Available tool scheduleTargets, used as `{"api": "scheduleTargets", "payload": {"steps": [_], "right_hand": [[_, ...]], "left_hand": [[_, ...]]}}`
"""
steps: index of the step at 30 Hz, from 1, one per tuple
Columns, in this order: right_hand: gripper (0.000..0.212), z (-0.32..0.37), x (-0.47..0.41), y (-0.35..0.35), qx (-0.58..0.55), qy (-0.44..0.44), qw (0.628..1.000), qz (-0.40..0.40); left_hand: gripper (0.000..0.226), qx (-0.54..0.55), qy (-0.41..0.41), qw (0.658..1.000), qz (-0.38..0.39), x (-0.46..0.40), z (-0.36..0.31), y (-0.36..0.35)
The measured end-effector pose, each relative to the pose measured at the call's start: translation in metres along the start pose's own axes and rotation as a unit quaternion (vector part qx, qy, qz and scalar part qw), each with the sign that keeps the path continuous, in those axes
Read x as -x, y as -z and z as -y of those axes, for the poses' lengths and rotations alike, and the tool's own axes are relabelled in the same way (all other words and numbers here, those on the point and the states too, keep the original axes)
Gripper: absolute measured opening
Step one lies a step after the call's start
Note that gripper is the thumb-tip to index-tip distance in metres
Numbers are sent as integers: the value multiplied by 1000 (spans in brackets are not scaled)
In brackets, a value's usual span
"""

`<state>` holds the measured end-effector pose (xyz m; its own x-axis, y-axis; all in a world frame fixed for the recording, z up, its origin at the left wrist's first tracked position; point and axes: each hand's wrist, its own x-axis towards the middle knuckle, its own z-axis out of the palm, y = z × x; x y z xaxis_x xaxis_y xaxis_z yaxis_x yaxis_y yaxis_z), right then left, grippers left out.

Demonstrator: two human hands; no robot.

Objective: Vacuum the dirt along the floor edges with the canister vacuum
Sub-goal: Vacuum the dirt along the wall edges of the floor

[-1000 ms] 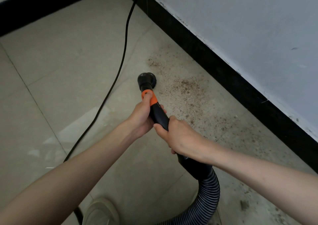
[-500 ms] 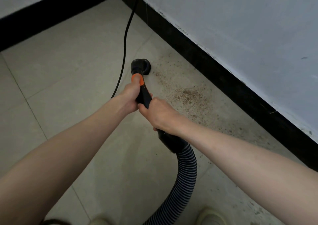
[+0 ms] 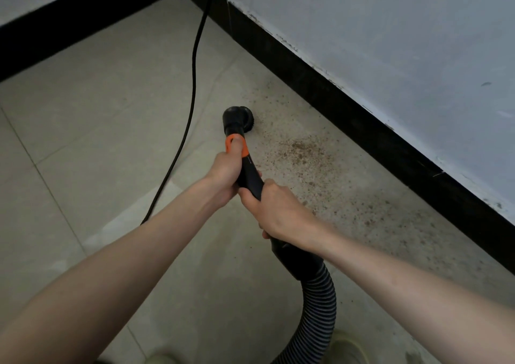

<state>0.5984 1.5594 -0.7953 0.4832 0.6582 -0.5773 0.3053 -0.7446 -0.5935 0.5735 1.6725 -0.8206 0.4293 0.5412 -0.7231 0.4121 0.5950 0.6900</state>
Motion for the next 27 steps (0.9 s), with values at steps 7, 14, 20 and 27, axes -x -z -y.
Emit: {"api": "scheduleTargets", "payload": {"steps": [7, 14, 20, 27], "right_hand": [[44, -11, 23, -3, 18, -20, 1000, -11], [41, 6, -3, 1, -7, 1, 1000, -24], [38, 31, -42, 3, -41, 40, 998, -3], [34, 42, -73, 15, -90, 41, 995, 4]], "left_hand": [[44, 13, 10, 1000, 26, 17, 17, -10], [47, 5, -17, 1000, 13, -5, -2, -3], [47, -23, -48, 998, -33, -38, -28, 11], [42, -34, -47, 998, -30, -63, -56, 9]]}}
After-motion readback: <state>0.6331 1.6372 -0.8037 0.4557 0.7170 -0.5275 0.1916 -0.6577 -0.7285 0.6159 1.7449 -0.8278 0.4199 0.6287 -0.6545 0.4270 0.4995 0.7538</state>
